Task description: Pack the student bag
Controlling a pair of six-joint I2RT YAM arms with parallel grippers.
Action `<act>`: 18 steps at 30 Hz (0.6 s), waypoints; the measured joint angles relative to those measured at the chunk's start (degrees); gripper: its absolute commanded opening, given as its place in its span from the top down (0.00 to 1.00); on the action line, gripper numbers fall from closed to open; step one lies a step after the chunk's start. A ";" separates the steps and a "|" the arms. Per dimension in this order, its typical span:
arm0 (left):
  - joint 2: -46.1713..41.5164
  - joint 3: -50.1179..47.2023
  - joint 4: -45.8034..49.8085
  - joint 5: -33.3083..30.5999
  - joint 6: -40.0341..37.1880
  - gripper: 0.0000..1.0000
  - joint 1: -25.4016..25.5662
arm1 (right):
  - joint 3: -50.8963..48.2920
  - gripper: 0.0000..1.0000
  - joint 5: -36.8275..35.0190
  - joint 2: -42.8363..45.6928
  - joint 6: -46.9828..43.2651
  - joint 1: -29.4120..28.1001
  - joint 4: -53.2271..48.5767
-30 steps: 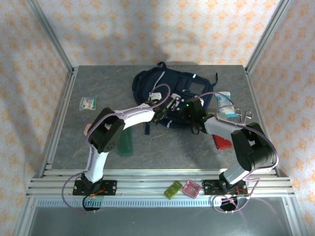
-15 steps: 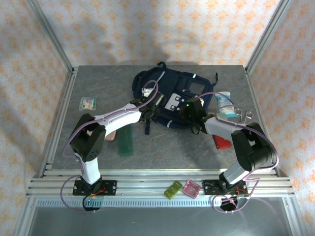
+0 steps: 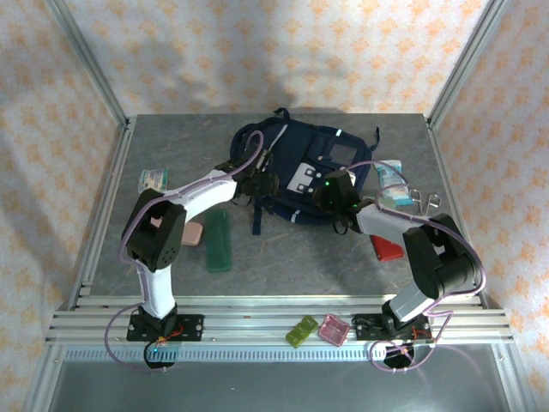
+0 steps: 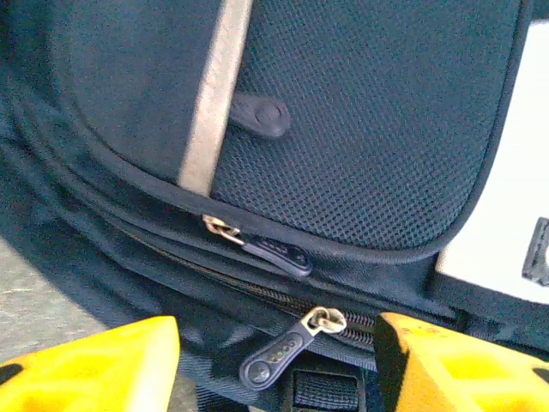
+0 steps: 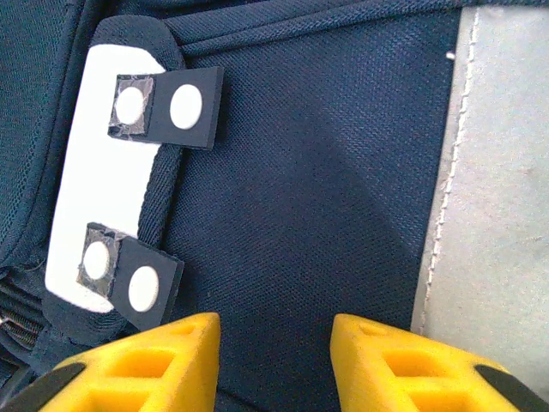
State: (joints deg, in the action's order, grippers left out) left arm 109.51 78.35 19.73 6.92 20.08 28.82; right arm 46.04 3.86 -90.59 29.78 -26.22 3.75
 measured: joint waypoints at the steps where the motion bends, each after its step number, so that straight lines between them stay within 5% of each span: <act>1: 0.59 0.00 -0.02 0.96 -0.55 0.42 0.07 | 0.00 0.61 0.00 0.00 0.04 0.00 0.00; 7: 3.26 0.07 -0.04 4.92 -3.10 0.50 0.44 | 0.00 0.61 0.07 0.00 0.28 0.00 0.02; 14: 4.02 -0.20 -1.29 7.69 -3.72 0.80 0.39 | -0.26 0.61 0.17 0.00 0.46 0.02 0.46; 18: 3.98 -0.76 -1.84 7.91 -3.52 0.85 0.42 | -0.37 0.61 0.20 0.00 0.46 0.02 0.66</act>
State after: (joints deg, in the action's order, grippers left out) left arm 113.49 77.58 17.89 14.83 16.56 29.23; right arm 45.67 4.05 -90.59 30.24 -26.20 4.40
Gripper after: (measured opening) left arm 0.157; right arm 0.388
